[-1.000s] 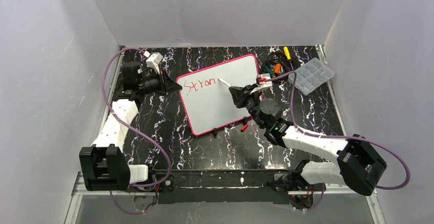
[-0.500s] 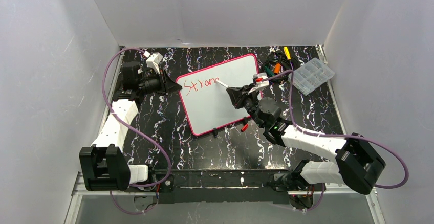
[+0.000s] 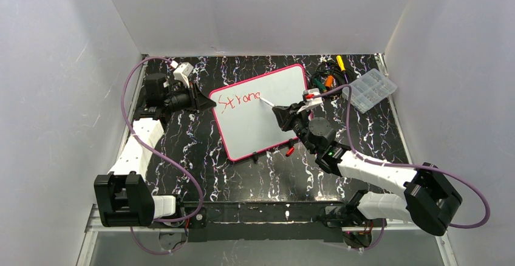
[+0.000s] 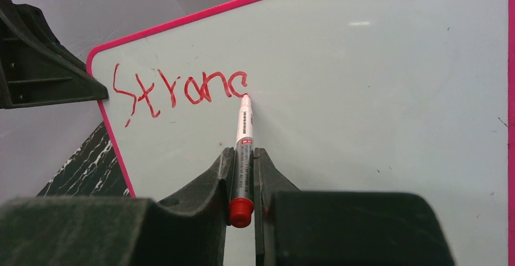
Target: Write a sentence on the whiteboard
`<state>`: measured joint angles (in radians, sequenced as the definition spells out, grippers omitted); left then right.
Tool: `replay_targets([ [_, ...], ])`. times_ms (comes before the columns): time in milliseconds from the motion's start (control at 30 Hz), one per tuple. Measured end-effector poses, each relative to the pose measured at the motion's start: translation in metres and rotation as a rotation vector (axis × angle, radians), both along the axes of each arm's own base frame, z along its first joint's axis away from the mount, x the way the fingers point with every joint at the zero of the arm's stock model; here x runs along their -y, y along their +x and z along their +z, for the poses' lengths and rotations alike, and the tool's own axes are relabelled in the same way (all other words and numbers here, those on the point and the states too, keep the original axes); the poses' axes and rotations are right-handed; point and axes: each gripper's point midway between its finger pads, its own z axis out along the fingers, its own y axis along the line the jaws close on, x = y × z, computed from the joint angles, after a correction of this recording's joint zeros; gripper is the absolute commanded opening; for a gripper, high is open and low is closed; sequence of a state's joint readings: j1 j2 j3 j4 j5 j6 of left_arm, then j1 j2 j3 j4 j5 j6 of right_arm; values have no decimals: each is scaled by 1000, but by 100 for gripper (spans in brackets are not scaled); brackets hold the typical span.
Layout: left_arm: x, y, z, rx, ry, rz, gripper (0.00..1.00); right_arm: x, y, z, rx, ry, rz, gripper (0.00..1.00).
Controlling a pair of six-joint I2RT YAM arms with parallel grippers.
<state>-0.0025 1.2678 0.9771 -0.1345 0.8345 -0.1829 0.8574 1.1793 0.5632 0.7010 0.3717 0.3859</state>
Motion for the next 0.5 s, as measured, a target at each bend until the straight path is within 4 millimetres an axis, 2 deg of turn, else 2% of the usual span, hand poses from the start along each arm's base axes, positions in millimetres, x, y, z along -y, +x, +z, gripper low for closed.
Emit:
replay_targets([
  [500,0,0,0,0,1,2,0,-4,5,8,31,-5,-1,1],
])
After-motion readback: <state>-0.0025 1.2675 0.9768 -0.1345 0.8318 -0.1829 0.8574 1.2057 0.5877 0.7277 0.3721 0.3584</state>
